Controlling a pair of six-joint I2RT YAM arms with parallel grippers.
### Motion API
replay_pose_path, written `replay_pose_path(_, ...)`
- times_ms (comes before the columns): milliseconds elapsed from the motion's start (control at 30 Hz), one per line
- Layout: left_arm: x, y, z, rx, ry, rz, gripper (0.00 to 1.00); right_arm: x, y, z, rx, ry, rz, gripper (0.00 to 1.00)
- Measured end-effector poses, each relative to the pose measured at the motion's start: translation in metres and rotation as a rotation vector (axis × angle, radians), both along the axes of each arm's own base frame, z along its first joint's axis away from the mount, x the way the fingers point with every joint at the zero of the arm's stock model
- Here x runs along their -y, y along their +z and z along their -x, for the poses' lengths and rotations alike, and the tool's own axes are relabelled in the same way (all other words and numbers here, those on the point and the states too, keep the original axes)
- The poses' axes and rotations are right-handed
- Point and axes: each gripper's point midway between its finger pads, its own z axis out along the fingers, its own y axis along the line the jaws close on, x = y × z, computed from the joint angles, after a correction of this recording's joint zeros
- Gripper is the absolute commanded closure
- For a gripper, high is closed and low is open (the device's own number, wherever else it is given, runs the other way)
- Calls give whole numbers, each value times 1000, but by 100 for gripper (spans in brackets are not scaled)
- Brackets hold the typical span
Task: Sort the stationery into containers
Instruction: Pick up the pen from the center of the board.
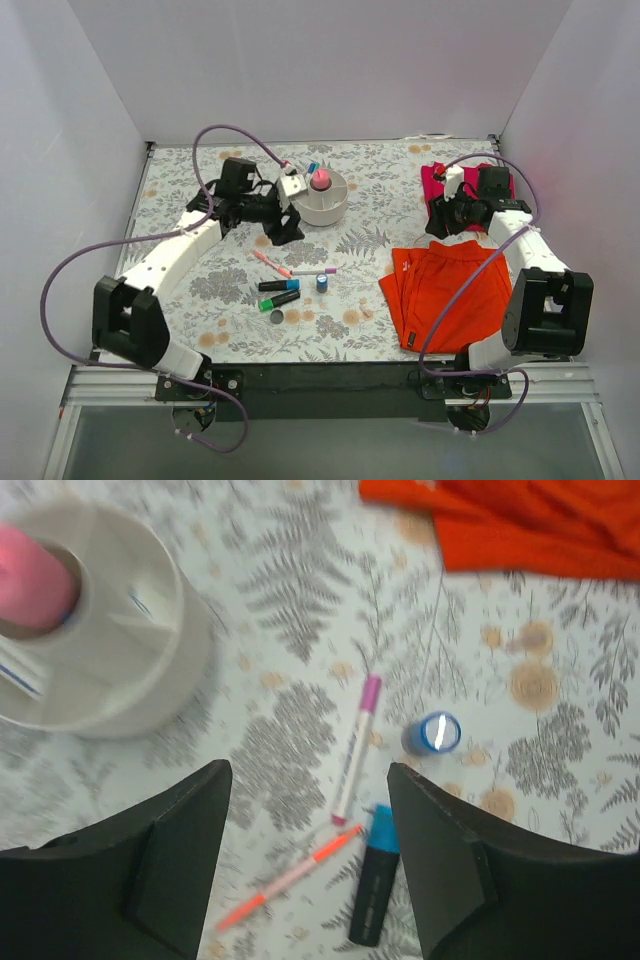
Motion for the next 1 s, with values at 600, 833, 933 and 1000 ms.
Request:
replay_pose_path(600,4,-154,34,-292,-95,-386,37,-14,18,11,91,86,-16,42)
replay_pose_path(833,11,-176,24,-322,-75,-418,54,-14,19,16,102,85,-16,43)
replay_pose_path(933,21,-174,19,-318,-71,-405,56,-14,17,21,97,84,-17,43)
replay_pose_path(1000,28,-173,17,-310,-72,-394,56,-15,15,24,93,83,-18,43)
